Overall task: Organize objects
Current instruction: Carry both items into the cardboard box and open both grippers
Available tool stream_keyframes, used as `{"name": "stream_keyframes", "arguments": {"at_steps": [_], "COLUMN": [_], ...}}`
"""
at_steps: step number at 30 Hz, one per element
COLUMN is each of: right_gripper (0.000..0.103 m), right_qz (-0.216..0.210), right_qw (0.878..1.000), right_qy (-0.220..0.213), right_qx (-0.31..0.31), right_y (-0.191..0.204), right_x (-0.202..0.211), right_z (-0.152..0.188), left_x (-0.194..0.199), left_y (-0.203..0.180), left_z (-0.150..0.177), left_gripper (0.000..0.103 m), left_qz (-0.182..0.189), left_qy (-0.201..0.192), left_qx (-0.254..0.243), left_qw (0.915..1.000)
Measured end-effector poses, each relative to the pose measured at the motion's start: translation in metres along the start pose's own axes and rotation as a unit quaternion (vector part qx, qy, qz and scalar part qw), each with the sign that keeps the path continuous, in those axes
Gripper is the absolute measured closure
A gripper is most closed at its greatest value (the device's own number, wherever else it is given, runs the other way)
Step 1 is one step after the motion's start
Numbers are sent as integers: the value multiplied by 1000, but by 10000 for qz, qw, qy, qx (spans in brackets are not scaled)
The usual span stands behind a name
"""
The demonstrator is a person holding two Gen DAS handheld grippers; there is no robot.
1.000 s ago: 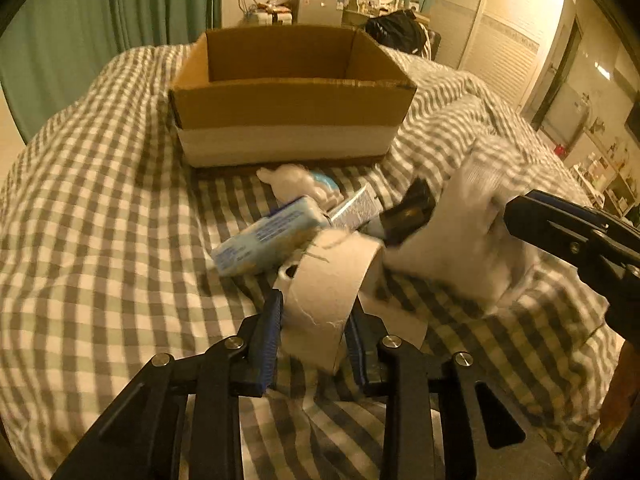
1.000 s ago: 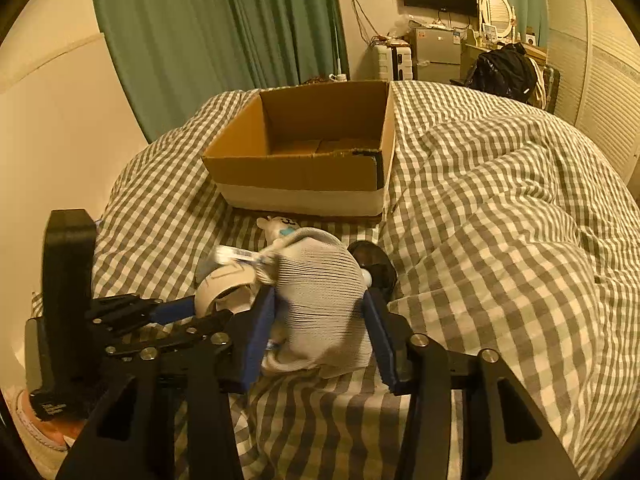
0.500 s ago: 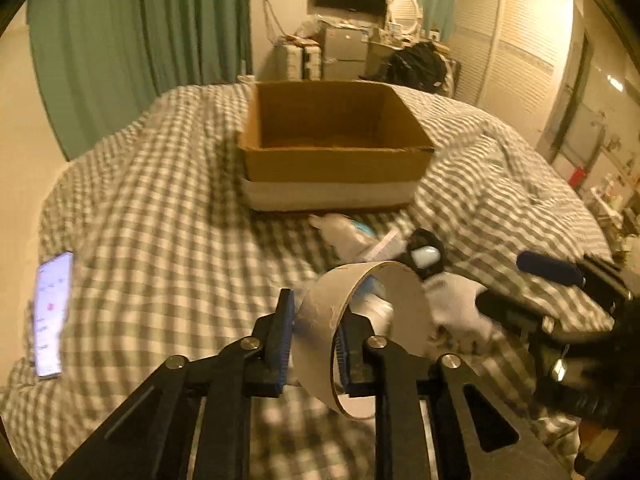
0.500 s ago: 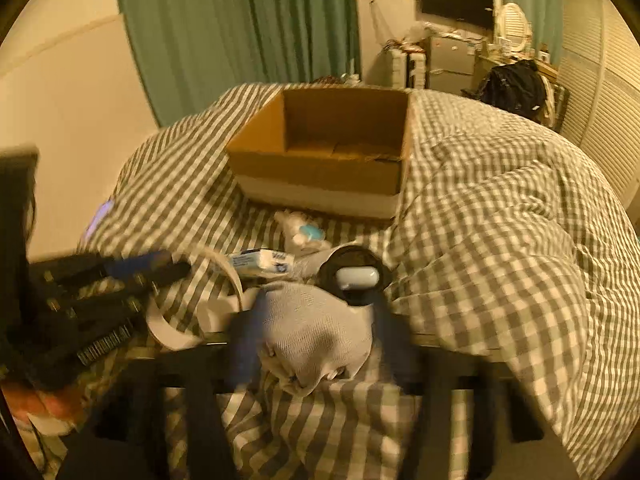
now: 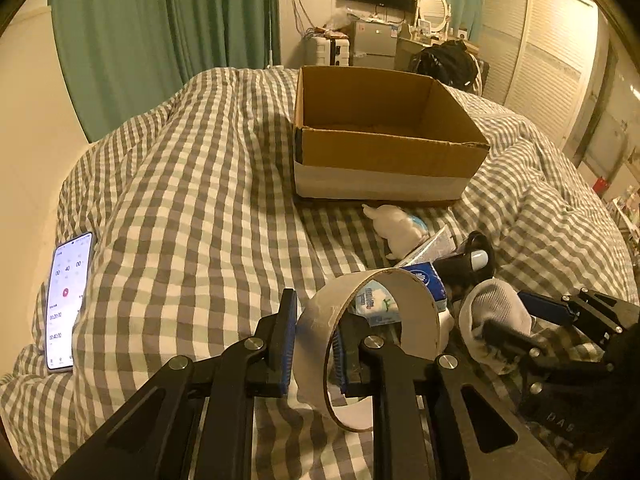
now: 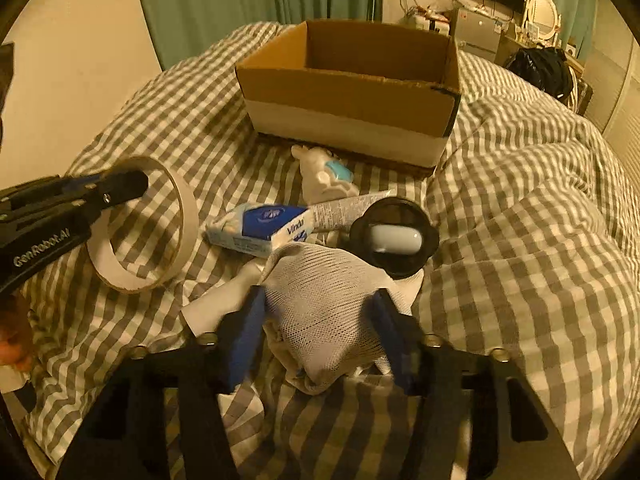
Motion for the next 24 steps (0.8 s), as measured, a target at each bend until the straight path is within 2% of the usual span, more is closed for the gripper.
{"name": "stream_keyframes", "arguments": {"at_steps": [4, 9, 14, 18, 24], "right_gripper": [66, 69, 70, 71, 71], "right_qz": [60, -14, -48, -15, 37], "right_qw": [9998, 9992, 9965, 9932, 9872], "right_qy": [-111, -315, -695, -932, -1311], "right_qx": [154, 255, 452, 695, 906], "right_y": [6, 17, 32, 42, 42], "right_x": [11, 33, 67, 88, 107], "right_z": [-6, -18, -42, -71, -133], "left_x": [12, 33, 47, 56, 48], "left_y": [2, 7, 12, 10, 10], "left_z": [-4, -16, -35, -65, -121], "left_gripper": [87, 87, 87, 87, 87], "left_qz": [29, 42, 36, 211, 127], "left_qy": [-95, -289, -471, -613, -893], "left_qx": [21, 63, 76, 141, 195], "left_qw": [9999, 9996, 9989, 9978, 9957]}}
Point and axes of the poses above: each gripper's, at about its wrist camera, not at the fingertips, and x roughly against the way its jaws point, y to its left, z to its underside, the point moved 10 cm from there along -x, roughly the way its jaws point, and after that the axes turned 14 degrees about -z, right-handed, at the moved point
